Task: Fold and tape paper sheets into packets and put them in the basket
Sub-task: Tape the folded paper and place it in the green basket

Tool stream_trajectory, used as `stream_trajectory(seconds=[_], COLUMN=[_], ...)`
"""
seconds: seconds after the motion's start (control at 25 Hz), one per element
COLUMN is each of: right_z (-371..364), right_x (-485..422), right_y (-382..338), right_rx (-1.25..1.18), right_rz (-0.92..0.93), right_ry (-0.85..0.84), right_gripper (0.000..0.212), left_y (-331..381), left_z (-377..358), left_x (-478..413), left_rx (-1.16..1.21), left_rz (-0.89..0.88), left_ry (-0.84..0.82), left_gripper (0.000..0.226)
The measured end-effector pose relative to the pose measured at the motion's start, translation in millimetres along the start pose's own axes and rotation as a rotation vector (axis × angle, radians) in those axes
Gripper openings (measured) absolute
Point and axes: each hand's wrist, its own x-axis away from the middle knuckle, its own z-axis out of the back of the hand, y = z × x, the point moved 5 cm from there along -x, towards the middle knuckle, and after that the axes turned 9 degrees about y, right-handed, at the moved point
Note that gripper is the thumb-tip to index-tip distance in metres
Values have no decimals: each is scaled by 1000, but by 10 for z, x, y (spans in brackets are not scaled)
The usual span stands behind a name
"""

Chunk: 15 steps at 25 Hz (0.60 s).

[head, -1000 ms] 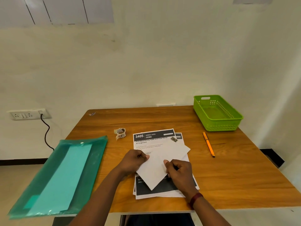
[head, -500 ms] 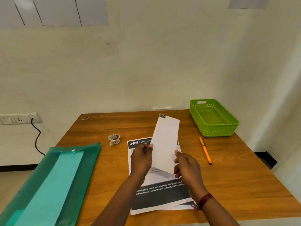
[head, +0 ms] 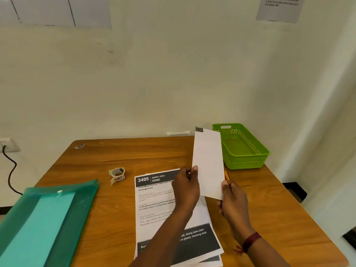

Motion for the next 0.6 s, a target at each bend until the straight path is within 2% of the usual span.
stream_trajectory(seconds=[0.16, 0.32, 0.4, 0.6], right_z=[194, 452, 552, 678], right_x=[-433, -1033, -1359, -1986], right_y=[-40, -184, -279, -405], right_rx=[78, 134, 179, 185], right_rz=[94, 87, 66, -47], right_ry=[81, 115, 121, 111], right_gripper=[24, 31, 33, 25], left_y=[77, 207, 319, 501], left_z=[-361, -774, -968, -1459], left_x=[-99, -240, -332, -535], left_rx=[-5, 153, 198, 216], left_rz=[37, 241, 269, 279], left_ry=[-214, -516, -545, -484], left_gripper=[25, 44, 50, 56])
